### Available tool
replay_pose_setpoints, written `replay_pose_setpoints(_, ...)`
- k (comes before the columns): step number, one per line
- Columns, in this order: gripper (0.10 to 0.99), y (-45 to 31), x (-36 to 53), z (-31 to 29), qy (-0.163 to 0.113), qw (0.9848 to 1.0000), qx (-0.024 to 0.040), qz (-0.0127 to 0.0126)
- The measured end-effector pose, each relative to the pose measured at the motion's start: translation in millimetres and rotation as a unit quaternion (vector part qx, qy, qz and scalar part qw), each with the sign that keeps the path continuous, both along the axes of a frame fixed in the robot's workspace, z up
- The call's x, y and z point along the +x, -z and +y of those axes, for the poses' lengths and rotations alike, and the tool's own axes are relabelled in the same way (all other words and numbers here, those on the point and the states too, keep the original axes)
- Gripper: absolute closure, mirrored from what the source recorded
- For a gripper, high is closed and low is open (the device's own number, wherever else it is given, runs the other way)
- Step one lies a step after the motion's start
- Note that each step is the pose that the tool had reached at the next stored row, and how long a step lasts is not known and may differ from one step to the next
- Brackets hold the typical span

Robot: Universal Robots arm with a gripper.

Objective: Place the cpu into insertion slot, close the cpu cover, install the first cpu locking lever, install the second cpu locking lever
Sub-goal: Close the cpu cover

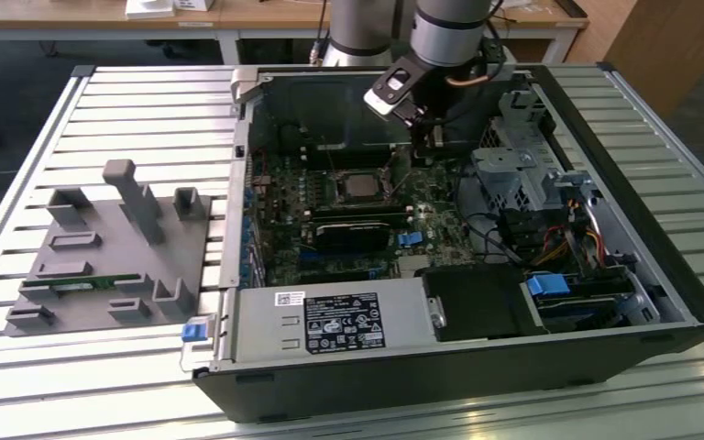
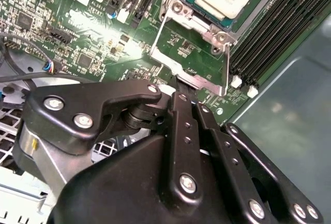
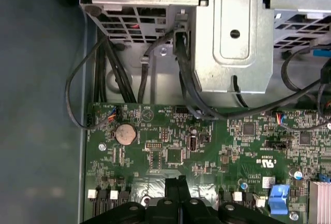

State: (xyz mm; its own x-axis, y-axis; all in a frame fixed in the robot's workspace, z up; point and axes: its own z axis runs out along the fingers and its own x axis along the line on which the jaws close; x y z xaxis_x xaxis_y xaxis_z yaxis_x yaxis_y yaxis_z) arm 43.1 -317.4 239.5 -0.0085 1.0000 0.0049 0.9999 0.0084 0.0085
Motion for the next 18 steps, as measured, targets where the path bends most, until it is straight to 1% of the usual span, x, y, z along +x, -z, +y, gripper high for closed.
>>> replay_pose_setpoints(4, 0.98, 0.0, -4.7, 0.0, 0.0, 1.0, 0.0, 0.0)
replay_pose_setpoints(10, 0.98, 0.5, -15.6, 0.0, 0.0, 1.0, 0.0, 0.0)
replay_pose_setpoints(18, 0.98, 1.5, -22.3, 0.0, 0.0, 1.0, -0.0001, 0.0)
